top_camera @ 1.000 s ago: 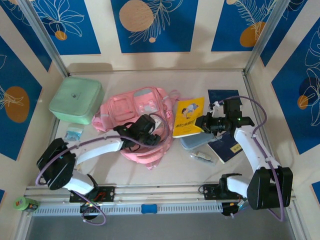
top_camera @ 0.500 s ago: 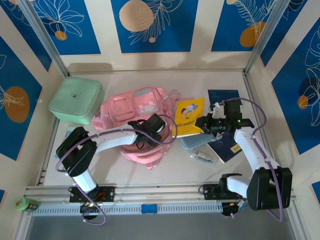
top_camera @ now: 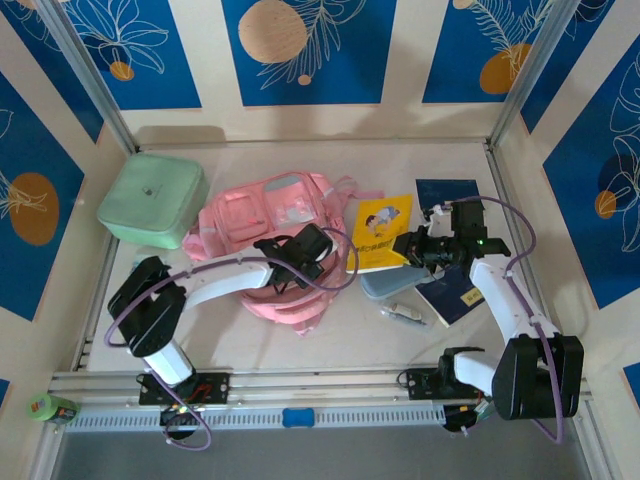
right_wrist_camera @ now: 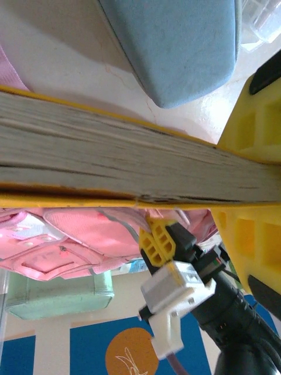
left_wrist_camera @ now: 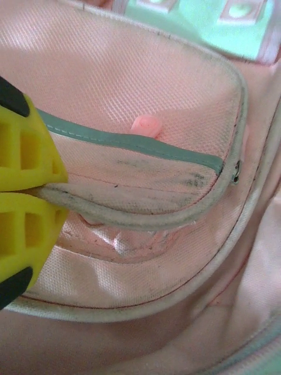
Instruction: Pack the student bag
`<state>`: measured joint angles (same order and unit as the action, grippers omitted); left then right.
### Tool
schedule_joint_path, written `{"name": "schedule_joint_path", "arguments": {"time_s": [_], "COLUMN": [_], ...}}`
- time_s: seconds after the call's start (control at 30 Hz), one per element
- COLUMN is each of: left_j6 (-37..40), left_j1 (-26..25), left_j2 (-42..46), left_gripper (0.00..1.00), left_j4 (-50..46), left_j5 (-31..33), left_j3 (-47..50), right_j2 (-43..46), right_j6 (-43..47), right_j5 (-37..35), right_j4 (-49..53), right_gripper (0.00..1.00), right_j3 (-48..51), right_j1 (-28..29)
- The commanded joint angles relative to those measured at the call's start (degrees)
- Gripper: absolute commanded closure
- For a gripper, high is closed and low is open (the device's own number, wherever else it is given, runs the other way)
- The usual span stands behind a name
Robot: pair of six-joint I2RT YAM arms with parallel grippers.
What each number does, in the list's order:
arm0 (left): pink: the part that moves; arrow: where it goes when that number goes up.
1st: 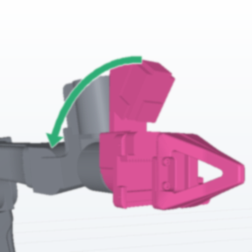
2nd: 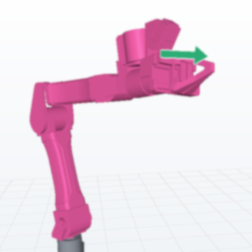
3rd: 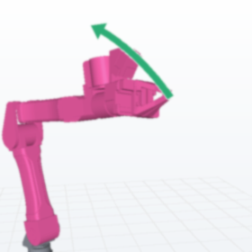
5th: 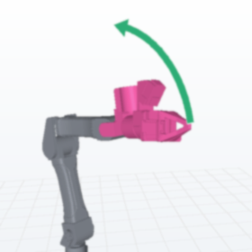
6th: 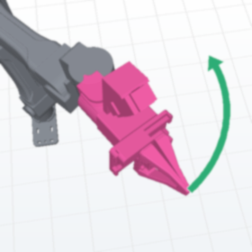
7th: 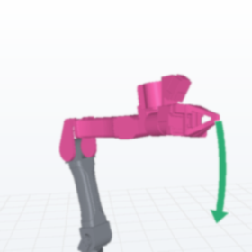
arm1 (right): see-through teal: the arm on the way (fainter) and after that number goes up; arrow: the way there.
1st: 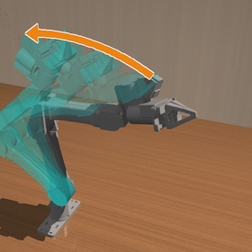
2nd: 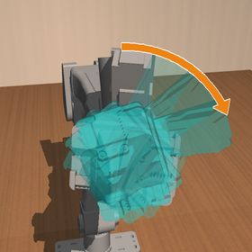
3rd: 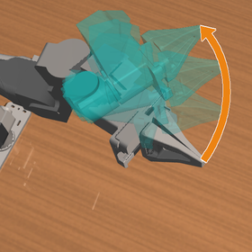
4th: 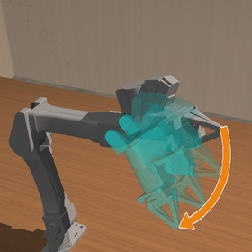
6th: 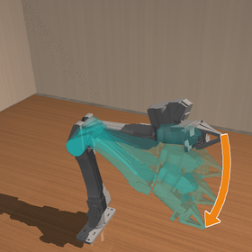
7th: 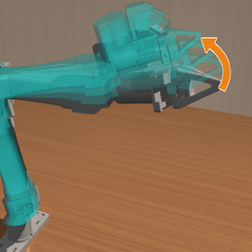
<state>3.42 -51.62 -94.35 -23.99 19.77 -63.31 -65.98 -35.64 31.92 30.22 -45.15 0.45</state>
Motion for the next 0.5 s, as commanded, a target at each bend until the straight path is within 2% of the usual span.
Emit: {"name": "schedule_joint_path", "arguments": {"time_s": [0.0, 0.27, 0.47], "left_j6": [1.1, -0.2, -3.2], "left_j1": [0.6, 0.7, 1.8], "left_j2": [4.6, 8.8, 9.9], "left_gripper": [1.0, 1.0, 1.0], "left_j4": [-0.8, -5.4, -6.4], "left_j5": [5.7, 7.9, 10.2], "left_j3": [-3.1, -8.6, -13.0], "right_j2": [2.3, 3.8, 3.0], "right_j6": [3.1, 5.7, 4.0], "right_j5": [3.4, 2.6, 1.7], "right_j4": [1.7, 7.3, 6.1], "right_gripper": [1.0, 1.0, 1.0], "right_j3": [-1.1, -1.8, -0.4], "right_j1": [-0.5, -0.2, 4.1]}}
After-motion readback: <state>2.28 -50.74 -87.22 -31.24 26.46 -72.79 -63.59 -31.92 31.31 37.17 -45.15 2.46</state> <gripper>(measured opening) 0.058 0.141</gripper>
